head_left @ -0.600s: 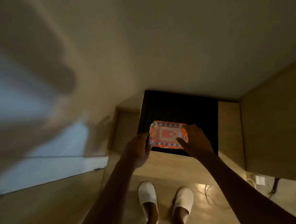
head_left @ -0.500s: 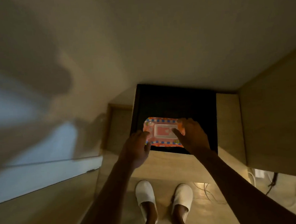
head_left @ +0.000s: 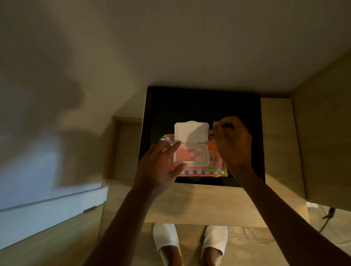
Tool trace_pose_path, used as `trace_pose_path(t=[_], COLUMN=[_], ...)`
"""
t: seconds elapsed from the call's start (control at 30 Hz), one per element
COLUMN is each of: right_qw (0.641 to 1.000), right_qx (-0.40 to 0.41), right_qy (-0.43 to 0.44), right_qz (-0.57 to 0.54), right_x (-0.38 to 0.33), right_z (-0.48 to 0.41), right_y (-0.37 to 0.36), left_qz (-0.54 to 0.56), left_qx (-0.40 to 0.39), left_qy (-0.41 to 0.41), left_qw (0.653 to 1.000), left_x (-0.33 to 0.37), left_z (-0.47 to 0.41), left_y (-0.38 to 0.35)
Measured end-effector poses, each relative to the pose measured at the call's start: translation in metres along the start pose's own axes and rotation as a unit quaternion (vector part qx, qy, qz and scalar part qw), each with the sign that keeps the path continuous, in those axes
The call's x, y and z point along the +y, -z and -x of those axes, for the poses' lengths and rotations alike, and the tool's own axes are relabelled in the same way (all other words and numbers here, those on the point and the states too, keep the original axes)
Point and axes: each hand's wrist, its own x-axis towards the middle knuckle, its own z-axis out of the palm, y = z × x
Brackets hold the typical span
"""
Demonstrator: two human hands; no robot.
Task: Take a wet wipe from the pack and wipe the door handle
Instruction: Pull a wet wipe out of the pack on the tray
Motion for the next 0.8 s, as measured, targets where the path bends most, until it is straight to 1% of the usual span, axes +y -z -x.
trace_pose_path(t=[0.03,0.07,0.13,0.2,0.27,0.37,0.43,0.57,0.8], right_qw=[1.000,0.998,0.983,0.950,0.915,0.881,0.873,0.878,0.881], right_qx=[-0.019,-0.050,-0.130,-0.200,-0.235,-0.240,-0.238,-0.217,-0.208], right_qy=[0.004,0.018,0.057,0.090,0.113,0.158,0.180,0.195,0.207], right_qz=[-0.004,0.014,0.113,0.221,0.307,0.375,0.386,0.380,0.370], right_x=[0.000,0.001,0.003,0.010,0.016,0.021,0.020,0.017,0.015], right_z=[0.004,0.009,0.018,0.023,0.026,0.026,0.025,0.025,0.026], right_y=[0.003,0.005,0.006,0.002,-0.002,-0.005,-0.006,-0.009,-0.009], left_qz=[0.002,0.005,0.006,0.012,0.019,0.022,0.024,0.030,0.035], left_qx=[-0.005,-0.010,-0.018,-0.023,-0.026,-0.023,-0.020,-0.021,-0.013], left_qy=[0.007,0.013,0.019,0.022,0.028,0.033,0.033,0.039,0.037], left_qw=[1.000,1.000,1.000,0.999,0.999,0.999,0.999,0.999,0.999], left_x=[0.000,0.000,-0.001,-0.002,-0.002,-0.003,-0.003,-0.001,0.001], left_z=[-0.002,-0.004,-0.008,-0.010,-0.011,-0.011,-0.011,-0.011,-0.012], left_y=[0.000,0.000,0.000,0.001,0.000,-0.002,-0.003,-0.003,-0.003])
